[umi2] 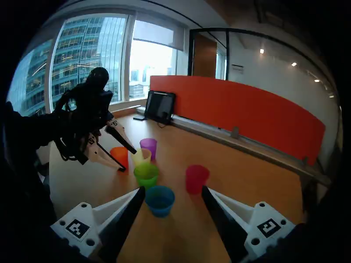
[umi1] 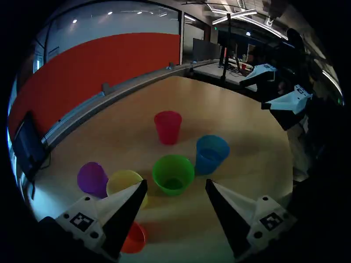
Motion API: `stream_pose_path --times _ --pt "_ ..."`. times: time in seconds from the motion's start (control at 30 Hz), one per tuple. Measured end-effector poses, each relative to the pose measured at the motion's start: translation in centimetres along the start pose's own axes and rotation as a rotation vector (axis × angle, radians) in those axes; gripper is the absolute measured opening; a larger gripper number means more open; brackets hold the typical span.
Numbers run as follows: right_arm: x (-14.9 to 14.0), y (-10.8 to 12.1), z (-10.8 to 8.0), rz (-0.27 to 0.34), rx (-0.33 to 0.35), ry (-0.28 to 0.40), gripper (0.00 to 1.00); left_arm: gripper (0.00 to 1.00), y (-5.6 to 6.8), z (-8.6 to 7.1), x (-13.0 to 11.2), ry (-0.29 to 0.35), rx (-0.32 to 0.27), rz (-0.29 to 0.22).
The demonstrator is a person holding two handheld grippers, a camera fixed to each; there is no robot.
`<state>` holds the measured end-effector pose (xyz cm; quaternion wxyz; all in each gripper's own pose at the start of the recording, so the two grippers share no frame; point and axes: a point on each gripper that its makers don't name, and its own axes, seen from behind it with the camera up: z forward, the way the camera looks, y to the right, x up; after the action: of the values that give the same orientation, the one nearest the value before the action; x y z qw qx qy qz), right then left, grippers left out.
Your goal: Pour water
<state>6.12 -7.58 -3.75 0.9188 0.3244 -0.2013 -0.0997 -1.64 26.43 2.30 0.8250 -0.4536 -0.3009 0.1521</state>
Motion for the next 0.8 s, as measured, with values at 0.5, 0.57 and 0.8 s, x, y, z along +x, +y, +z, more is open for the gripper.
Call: stream_pose_path --times 0.5,0.57,0.8 --pt "-0.4 1.1 -0.3 0.007 -0.013 -0.004 1.0 0.99 -0.3 2.8 -0.5 -0.055 0.002 0.033" --pt "-0.5 1.1 -0.3 0.009 -0.012 -0.004 1.0 0.99 -0.3 3.1 -0.6 -0.061 0.002 0.034" --pt "-0.8 1.5 -0.2 0.013 -0.014 -0.01 1.0 0.99 -0.2 4.2 -0.9 -0.086 0.001 0.035"
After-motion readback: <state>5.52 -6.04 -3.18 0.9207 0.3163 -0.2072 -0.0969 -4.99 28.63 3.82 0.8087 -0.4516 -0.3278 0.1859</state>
